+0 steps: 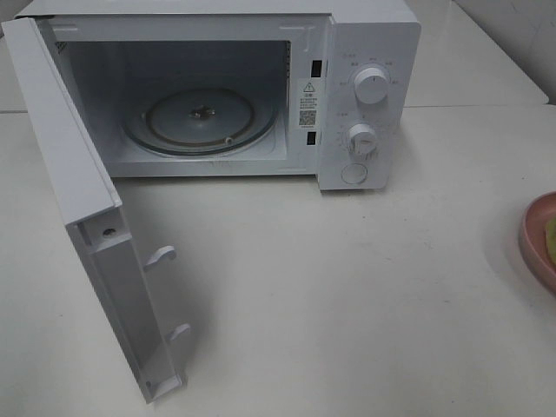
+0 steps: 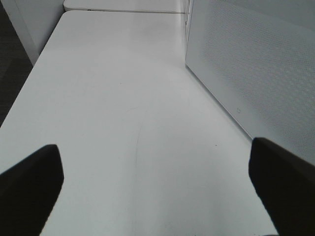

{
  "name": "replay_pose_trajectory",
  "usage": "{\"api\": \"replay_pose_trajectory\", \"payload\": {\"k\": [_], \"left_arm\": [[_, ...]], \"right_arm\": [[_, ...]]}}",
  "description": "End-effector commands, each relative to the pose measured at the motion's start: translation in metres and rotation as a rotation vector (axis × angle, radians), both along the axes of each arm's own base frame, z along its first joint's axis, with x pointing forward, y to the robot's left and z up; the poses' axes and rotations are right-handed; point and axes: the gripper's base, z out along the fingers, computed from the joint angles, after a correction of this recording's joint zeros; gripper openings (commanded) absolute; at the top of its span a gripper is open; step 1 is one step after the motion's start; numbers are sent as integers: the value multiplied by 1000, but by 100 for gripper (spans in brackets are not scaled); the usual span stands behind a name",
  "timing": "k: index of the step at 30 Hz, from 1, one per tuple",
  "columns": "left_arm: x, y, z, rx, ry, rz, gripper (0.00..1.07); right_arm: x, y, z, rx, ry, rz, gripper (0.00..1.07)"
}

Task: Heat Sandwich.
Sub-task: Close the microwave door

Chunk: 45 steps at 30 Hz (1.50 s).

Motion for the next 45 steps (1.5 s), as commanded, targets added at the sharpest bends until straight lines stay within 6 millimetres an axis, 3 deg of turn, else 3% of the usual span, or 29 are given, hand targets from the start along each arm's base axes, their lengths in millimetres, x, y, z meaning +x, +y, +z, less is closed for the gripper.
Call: {"api": "replay_pose_trajectory", "payload": {"k": [1,11,17,25,30,40,45], "left_arm": [[-1,0,0,-1,-6,2,98],[-1,0,0,-1,-6,2,98],[-1,0,0,-1,-6,2,98],[-1,0,0,-1,-6,2,98],[-1,0,0,-1,-6,2,98],[-1,0,0,-1,-6,2,98],[-1,0,0,-1,-7,2,98]], "right_arm": [[-16,-5,7,-17,-3,14,76],[-61,-20,17,10,-100,2,76],[-97,-31,-9,31,-176,1,76],[-128,-42,-32,45,-275,-102,76],[-137,-41,-46,61,-325,-104,76],[-159,-40,-47,71,-476,-124,76],[-161,-40,-47,72,-484,-118,76]]}}
